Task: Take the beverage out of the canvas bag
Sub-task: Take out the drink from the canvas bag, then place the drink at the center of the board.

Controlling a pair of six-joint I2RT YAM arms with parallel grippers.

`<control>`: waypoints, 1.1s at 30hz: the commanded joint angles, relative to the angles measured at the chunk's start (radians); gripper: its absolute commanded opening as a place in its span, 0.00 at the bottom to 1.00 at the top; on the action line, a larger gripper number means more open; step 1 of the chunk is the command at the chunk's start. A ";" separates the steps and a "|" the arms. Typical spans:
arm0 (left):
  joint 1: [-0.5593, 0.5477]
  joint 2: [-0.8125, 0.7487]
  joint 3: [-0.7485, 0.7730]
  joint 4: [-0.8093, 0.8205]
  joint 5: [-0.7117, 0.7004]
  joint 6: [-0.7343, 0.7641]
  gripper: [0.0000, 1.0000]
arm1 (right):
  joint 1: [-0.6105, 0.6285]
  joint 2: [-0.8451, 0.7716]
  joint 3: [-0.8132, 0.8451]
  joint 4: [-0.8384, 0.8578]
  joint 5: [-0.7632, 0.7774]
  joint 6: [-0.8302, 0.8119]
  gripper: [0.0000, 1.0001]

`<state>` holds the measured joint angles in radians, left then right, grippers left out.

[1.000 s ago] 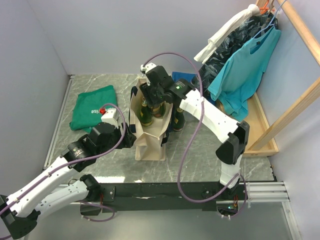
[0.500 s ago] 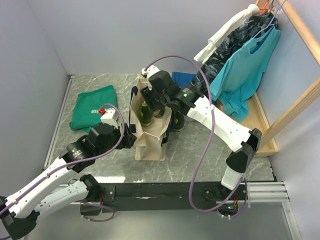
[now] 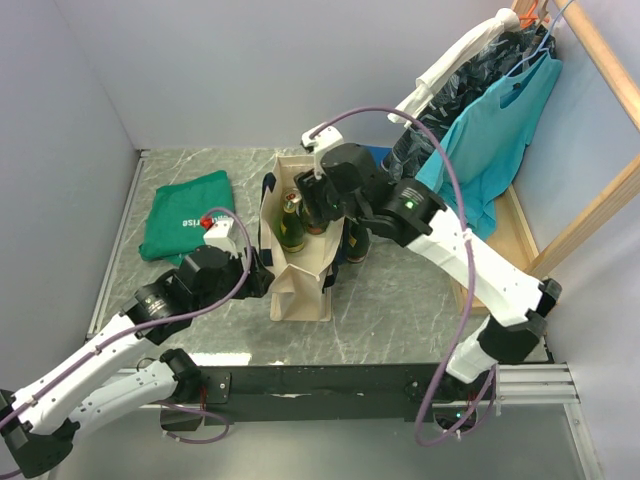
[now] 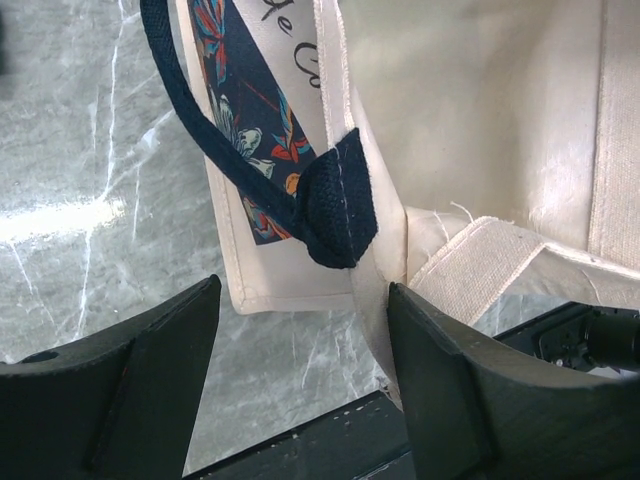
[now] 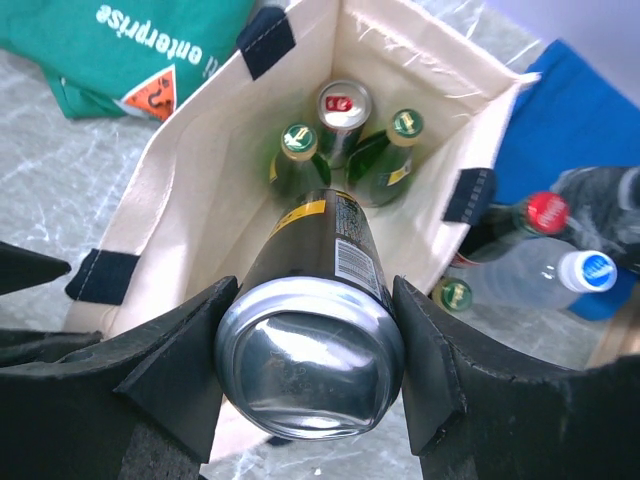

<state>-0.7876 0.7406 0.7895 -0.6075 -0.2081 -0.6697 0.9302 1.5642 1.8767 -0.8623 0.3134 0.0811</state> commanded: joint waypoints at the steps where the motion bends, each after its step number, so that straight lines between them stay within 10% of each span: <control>1: -0.012 -0.027 0.008 -0.008 0.019 0.012 0.74 | 0.013 -0.122 -0.008 0.069 0.090 -0.003 0.00; 20: -0.018 -0.052 0.008 -0.017 -0.013 -0.002 0.76 | 0.015 -0.306 -0.129 0.077 0.254 0.003 0.00; 33: -0.021 -0.078 0.008 -0.021 -0.027 -0.002 0.97 | -0.065 -0.414 -0.254 0.091 0.305 0.035 0.00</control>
<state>-0.7959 0.6861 0.7895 -0.6132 -0.2344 -0.6746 0.9169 1.2118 1.6501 -0.8722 0.5739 0.0917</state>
